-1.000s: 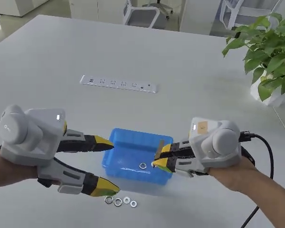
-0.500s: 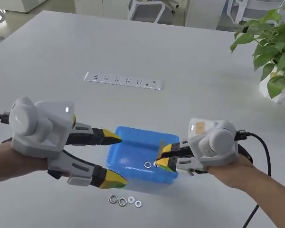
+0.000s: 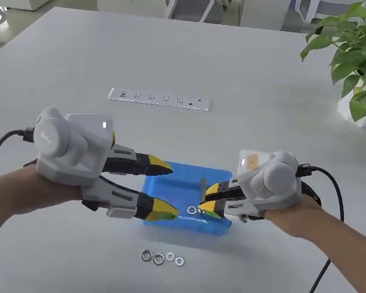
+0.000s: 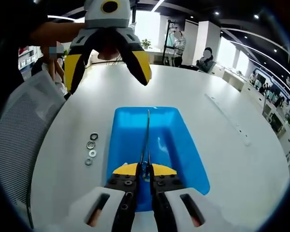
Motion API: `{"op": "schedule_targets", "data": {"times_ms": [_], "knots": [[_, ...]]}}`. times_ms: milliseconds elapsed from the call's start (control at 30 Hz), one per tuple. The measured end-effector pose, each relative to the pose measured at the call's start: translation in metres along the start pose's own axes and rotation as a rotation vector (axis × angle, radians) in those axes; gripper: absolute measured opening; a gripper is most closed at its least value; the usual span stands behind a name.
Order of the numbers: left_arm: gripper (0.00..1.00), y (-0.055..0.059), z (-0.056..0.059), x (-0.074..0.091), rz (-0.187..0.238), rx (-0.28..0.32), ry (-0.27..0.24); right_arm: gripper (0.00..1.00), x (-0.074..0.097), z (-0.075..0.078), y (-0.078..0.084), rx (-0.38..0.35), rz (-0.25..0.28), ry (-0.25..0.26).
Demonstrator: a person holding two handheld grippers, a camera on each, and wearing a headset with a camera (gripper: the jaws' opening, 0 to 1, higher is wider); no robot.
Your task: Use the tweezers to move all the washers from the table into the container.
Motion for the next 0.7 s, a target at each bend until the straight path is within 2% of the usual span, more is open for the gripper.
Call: {"op": "schedule_targets", "data": {"times_ms": [167, 267, 400, 700], "knots": [[0.37, -0.009, -0.006, -0.009, -0.003, -0.041, 0.008, 0.09, 0.0, -0.001, 0.001, -0.004, -0.001, -0.001], [0.3, -0.013, -0.009, -0.017, -0.018, -0.08, 0.006, 0.09, 0.001, -0.001, 0.001, -0.005, -0.003, -0.001], [0.23, -0.018, -0.01, -0.025, -0.027, -0.118, 0.024, 0.09, 0.001, -0.001, 0.002, -0.001, -0.008, -0.002], [0.14, -0.021, -0.01, -0.041, -0.065, -0.188, 0.054, 0.09, 0.001, -0.002, 0.001, 0.01, -0.016, -0.004]]}}
Point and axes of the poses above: the centre of the closed fingertips' face, and the gripper's own axes: x roughly backward along the fingers, z roughly to its right, y roughly out of its underside, the point moved 2 cm from there along x, roughly backward along the fingers, and after that the axes turned 14 degrees about -z, right-handed, at the moved point
